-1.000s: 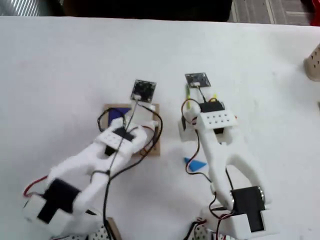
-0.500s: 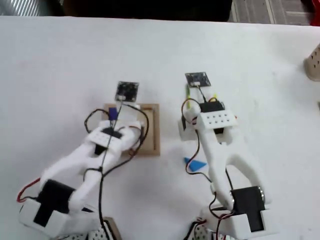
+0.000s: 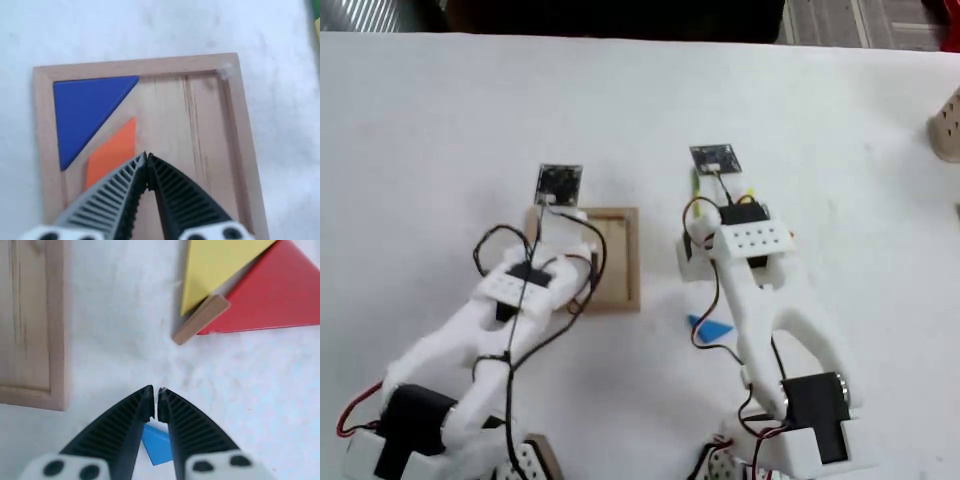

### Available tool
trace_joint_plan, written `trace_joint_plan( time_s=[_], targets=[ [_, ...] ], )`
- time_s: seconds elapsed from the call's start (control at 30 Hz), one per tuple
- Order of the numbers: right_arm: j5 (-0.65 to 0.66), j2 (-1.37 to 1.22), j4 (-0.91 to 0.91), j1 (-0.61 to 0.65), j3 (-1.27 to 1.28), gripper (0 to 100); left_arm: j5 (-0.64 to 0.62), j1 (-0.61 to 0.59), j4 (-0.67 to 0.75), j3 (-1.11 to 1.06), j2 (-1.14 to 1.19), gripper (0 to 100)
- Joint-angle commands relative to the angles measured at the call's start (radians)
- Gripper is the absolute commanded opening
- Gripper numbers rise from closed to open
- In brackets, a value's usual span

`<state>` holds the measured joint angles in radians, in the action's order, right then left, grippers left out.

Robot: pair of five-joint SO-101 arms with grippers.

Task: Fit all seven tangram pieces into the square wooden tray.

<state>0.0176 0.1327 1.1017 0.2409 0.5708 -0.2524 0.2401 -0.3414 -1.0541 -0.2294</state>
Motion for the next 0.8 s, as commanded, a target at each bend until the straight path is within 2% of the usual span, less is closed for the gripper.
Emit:
trace_joint_plan(
  time_s=[0.0, 0.23, 0.53, 0.77],
  targets=[
    [0.017, 0.031, -0.018, -0.005, -0.005, 2.1, -0.002, -0.007, 0.028, 0.064, -0.016, 2],
    [0.017, 0.031, -0.018, -0.005, -0.005, 2.0, 0.000, -0.041, 0.029, 0.190, 0.186, 2],
    [0.017, 0.031, -0.018, -0.007, -0.005, 2.0, 0.000, -0.153, -0.034, 0.184, 0.168, 2],
    [0.017, 0.031, -0.018, -0.007, -0.005, 2.1, 0.000, -0.119, -0.101, 0.133, 0.077, 2]
  ],
)
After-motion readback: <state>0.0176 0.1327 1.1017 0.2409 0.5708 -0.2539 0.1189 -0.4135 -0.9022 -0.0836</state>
